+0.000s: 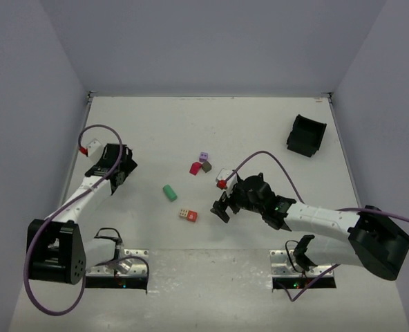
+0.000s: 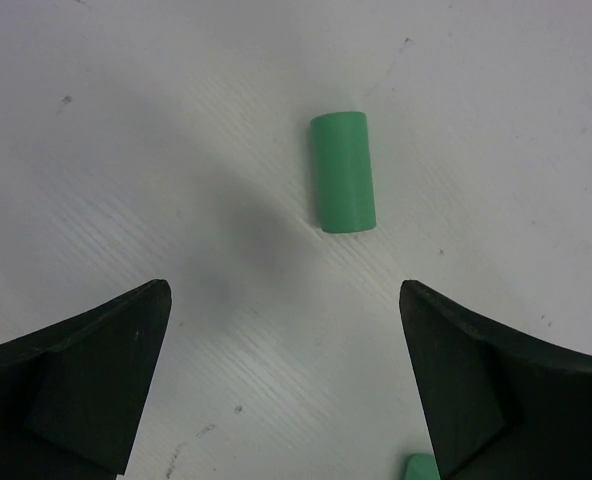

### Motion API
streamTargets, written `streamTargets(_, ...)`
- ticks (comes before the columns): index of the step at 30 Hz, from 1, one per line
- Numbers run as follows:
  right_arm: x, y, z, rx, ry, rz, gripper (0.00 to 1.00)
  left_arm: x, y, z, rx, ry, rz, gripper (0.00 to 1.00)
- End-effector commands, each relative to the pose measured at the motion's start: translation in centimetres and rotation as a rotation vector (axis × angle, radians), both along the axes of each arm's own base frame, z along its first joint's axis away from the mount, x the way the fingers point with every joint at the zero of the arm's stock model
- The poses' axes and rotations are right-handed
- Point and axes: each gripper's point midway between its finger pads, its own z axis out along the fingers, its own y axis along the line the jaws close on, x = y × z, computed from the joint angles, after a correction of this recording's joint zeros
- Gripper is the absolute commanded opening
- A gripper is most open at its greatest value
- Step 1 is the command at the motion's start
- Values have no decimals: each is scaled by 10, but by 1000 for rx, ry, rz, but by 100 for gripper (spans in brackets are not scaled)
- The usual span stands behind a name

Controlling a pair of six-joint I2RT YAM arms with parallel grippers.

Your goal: Build the wood block tower

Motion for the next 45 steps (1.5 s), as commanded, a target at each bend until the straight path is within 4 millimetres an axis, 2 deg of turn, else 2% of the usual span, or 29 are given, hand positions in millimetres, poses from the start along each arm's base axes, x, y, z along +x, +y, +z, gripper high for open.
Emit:
streamTargets(1,5,4,17,85,-12,-17,99,38,-1,5,-2,-16,-76,93)
streamTargets(8,10,0,13,81,3,-39,99,60,5,-12,-7,26,-73,82)
streamTargets(14,16,-3,7,59,6,-66,99,60,8,-39,-11,86,-50,73)
streamTargets(18,17,-3,5,54,14,-65,99,65,6,-47,-27,92,-51,70)
streamTargets(20,17,-4,4,51,13,-69,99,67,4,-52,-37,100,-56,64)
streamTargets(24,19,-4,4,49,9,-74,99,66,13,-61,-37,125,-29,46)
streamTargets(31,18,-7,5,52,2,-80,99,68,12,-69,-48,155,-38,37)
streamTargets(34,18,-7,6,56,5,-79,99,68,14,-67,-38,153,-39,36)
streamTargets(36,18,-7,6,55,4,-83,99,68,14,-66,-35,153,-45,25)
streamTargets(38,19,-7,6,54,5,-87,99,70,9,-64,-46,144,-79,3)
streamTargets(41,22,-8,8,66,13,-103,99,79,-7,-51,-76,91,-198,0)
streamTargets(42,24,-8,9,78,26,-120,99,84,-19,-40,-88,46,-276,0)
streamTargets(44,27,-9,13,116,70,-157,99,90,-61,-5,-94,-95,-497,0)
streamTargets(45,29,-11,16,142,93,-176,99,91,-86,19,-85,-189,-623,0)
